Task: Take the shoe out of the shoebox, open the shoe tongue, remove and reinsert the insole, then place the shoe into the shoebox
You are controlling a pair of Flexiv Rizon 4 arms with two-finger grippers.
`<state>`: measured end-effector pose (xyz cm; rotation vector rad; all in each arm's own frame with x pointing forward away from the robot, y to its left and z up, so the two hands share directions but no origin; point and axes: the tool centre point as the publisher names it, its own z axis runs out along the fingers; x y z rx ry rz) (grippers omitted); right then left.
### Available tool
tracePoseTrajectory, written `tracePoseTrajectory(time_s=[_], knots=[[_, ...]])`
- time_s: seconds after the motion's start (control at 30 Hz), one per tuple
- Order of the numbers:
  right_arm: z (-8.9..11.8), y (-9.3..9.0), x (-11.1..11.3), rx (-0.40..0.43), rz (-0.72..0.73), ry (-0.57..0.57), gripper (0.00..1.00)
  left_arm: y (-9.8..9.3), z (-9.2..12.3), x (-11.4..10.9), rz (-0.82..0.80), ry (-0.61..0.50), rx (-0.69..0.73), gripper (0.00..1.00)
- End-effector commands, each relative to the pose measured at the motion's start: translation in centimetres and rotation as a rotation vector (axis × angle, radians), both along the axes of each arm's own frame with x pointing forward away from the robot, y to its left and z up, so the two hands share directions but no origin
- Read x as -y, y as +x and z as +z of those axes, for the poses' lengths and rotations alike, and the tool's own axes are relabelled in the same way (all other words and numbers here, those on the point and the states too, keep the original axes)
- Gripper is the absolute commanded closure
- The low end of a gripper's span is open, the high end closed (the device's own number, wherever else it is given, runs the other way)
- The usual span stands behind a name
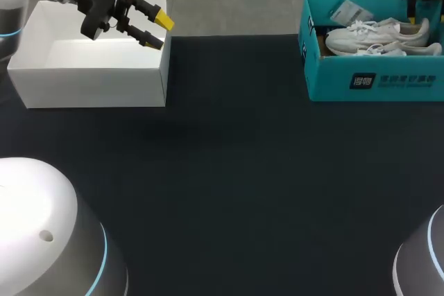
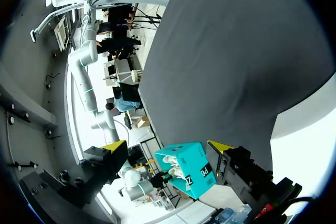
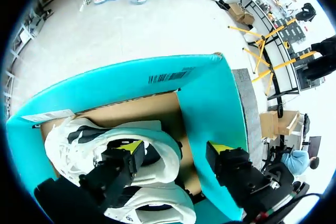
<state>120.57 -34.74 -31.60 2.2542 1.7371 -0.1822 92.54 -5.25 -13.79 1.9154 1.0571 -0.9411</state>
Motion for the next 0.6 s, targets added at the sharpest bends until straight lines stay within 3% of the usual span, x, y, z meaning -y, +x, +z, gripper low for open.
tracePoseTrajectory(time_s=[0.03, 0.6], knots=[[4.8, -4.1, -2.2, 0.088, 0.039, -0.003, 0.0, 0.0, 0.0, 0.0, 0.0, 0.003, 0.002, 0.0], [12.5, -10.0, -9.7, 0.208, 0.121, 0.084, 0.0, 0.0, 0.0, 0.0, 0.0, 0.003, 0.002, 0.0]])
